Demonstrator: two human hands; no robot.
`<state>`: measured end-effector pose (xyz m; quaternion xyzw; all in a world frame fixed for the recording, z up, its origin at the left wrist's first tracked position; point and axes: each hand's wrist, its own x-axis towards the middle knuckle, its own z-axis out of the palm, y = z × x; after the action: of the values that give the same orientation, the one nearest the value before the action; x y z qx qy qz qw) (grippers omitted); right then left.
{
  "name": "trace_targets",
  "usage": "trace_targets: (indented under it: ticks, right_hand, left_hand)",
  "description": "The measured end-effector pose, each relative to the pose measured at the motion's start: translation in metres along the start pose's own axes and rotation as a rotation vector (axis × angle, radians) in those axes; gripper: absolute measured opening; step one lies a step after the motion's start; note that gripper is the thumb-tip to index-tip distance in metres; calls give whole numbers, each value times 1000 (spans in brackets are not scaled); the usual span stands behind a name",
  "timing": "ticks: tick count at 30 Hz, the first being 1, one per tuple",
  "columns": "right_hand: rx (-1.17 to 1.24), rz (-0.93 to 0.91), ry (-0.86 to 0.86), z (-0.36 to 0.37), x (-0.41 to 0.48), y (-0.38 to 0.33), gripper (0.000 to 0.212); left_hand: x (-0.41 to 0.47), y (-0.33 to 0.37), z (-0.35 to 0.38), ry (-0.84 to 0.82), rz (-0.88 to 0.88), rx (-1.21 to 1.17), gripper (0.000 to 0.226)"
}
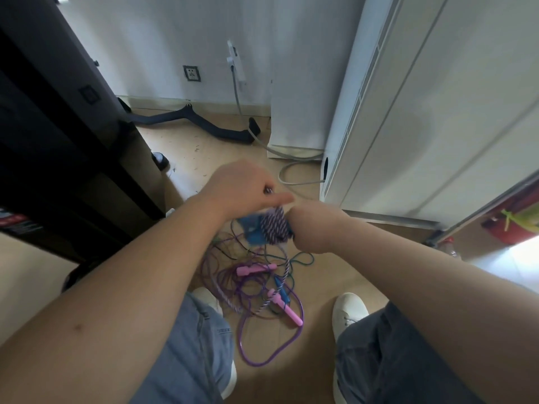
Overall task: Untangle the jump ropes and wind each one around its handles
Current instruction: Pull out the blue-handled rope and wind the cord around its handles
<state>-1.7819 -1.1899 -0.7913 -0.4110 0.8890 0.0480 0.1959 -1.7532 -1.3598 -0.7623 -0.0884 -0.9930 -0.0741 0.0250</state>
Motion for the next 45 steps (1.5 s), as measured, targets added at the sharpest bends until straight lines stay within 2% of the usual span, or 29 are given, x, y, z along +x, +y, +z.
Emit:
trace_targets:
  ticks: [3,6,7,9,11,12,14,15,18,21,23,25,27,30,34,36,38,40,42,45]
  right_hand:
    - [16,-238,-56,-15,-19,-19,21]
    - [241,-228,27,-27,-29,-19,23]
    - [303,-191,62,-30,-30,-15,22]
    - [454,-127,141,-37,-30,-4,19]
    - [574,-53,258,-43,-27,6,17]
    - [594,-2,317,-43,-23,11,20]
    - [580,127,394,-40,-12,26,29]
    - [555,189,403,-36,-6,35,29]
    - [411,319,338,-23,7,52,24]
    - [188,339,262,-10,8,52,10]
    - [131,351,201,-2,4,48,2]
    - [54,301,33,1,-3,40,6]
    - [-50,104,-143,4,-10,27,4]
    - [-57,-163,-193,7,-20,-1,7]
    - [92,-284,-47,-6,-25,-16,14]
    - [228,-266,37,-16,-29,-12,17]
    - [414,-184,150,-24,-32,-4,16]
    - [649,-72,301,-30,-32,1,16]
    - [795,71,445,-32,-23,11,24]
    - [705,269,500,-24,-2,33,28]
  left_hand:
    - [-2,-15,6,-54,-137,-130,72]
    - [-2,-16,10,-191,-355,-421,68]
    - [0,-15,9,-249,-454,-491,57]
    - [2,-15,10,-362,-569,-407,25]
    - [-2,-20,17,-217,-500,-501,12]
    - [-3,-19,20,-197,-420,-486,19]
    - [-3,-12,18,-180,-372,-573,46]
    - [3,-6,20,-168,-336,-562,53]
    - [3,17,20,-212,-171,-390,54]
    - [0,20,20,-218,-55,-278,54]
    - [0,14,13,-189,-32,-283,51]
    - [-2,8,3,-103,-22,-300,51]
    - [-3,1,-1,-26,-25,-323,56]
    - [-5,-11,0,-19,-61,-268,59]
    - [-4,-23,12,-103,-184,-335,65]
    - [-5,-23,11,-157,-309,-459,63]
    - [-7,-27,10,-170,-449,-653,44]
    - [-9,-30,8,-204,-507,-678,33]
    - [-9,-31,10,-228,-477,-673,39]
    - [-5,-18,7,-226,-423,-670,54]
